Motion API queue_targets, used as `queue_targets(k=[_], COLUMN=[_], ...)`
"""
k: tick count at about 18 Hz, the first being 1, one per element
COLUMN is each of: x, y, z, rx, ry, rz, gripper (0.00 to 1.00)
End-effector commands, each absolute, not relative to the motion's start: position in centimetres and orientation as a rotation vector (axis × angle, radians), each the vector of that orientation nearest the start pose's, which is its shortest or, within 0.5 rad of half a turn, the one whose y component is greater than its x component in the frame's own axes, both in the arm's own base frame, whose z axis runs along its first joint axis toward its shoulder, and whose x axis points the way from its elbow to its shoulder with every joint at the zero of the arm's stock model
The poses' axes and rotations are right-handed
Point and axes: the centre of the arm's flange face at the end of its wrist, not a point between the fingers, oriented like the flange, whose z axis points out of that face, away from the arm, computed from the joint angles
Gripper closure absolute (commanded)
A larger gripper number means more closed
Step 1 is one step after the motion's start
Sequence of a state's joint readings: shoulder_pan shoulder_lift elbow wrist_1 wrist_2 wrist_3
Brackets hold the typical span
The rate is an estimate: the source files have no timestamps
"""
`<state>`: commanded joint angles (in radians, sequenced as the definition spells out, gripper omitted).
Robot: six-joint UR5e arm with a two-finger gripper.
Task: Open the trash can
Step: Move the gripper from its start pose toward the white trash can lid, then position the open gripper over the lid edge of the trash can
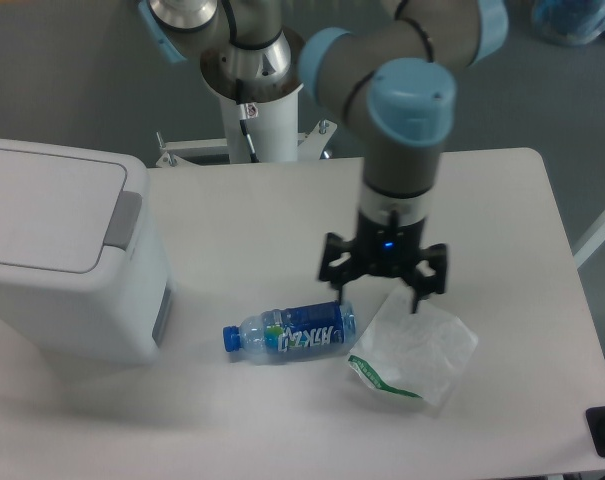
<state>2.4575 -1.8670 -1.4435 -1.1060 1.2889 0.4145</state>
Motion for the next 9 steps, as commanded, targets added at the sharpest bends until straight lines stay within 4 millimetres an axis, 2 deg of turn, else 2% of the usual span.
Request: queue_targets(k=[3, 5, 6, 9], x=[-36.5, -34.8, -33.1, -29.9], y=[52.1, 52.0, 52.2, 50.6], z=[47.7, 48.5, 49.0, 49.6], rx=[-2.576, -2.529, -2.524, -2.522], ry=[-0.541, -0.548, -0.540, -0.524], rz=[-0.148, -0.240, -0.258, -0.272], gripper=[0.00, 0.00, 0.00, 0.00])
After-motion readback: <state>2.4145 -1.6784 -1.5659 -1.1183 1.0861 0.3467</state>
